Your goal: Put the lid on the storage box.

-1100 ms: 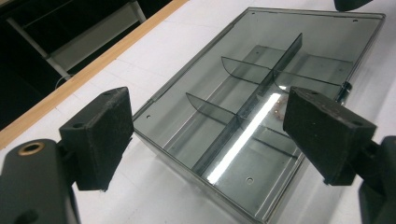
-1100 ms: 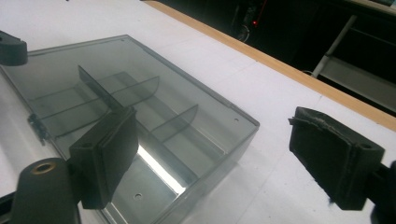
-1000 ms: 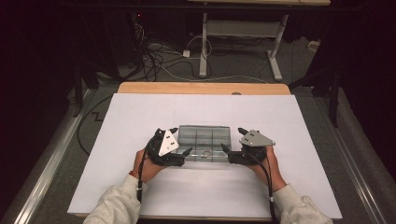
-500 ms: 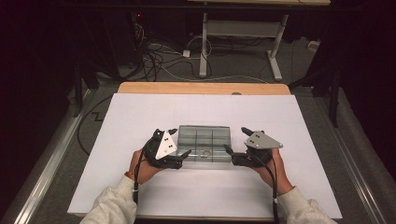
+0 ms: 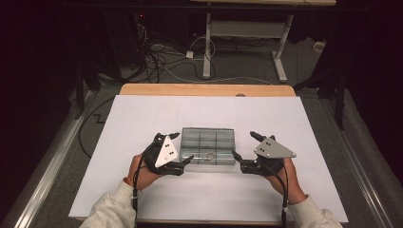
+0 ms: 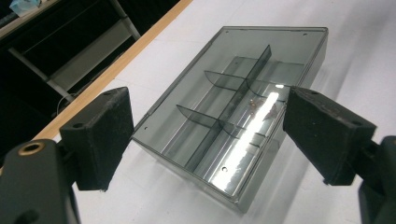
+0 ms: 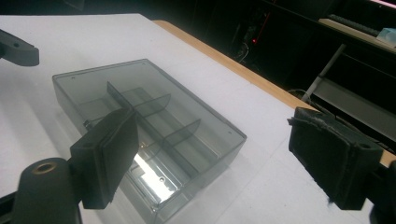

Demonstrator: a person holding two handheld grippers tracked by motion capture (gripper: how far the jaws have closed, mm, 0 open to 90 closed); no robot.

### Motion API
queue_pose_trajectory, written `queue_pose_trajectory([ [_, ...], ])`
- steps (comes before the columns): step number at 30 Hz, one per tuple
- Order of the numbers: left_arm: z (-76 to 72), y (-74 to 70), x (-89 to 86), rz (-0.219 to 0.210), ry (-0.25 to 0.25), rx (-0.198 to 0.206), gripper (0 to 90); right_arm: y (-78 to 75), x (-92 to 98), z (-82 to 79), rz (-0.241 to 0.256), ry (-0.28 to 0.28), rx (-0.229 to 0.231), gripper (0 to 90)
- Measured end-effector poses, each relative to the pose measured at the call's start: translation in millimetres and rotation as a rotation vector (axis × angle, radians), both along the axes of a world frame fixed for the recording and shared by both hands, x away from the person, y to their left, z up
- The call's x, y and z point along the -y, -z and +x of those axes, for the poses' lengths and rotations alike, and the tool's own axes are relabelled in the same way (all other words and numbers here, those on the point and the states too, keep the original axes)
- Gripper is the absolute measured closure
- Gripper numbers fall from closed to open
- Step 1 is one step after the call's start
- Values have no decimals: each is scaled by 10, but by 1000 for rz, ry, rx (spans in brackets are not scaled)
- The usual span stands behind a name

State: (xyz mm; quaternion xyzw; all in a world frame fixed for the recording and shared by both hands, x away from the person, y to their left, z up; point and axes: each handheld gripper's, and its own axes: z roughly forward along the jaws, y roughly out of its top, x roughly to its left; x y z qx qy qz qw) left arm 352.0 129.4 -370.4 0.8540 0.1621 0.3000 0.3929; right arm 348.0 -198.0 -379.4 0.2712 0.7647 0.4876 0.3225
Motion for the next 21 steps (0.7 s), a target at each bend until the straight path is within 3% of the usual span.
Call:
queue_pose_trajectory([
  [21,-182,-37,-122,-2,31,24,159,-42,185,-215,-30,15,18,169],
])
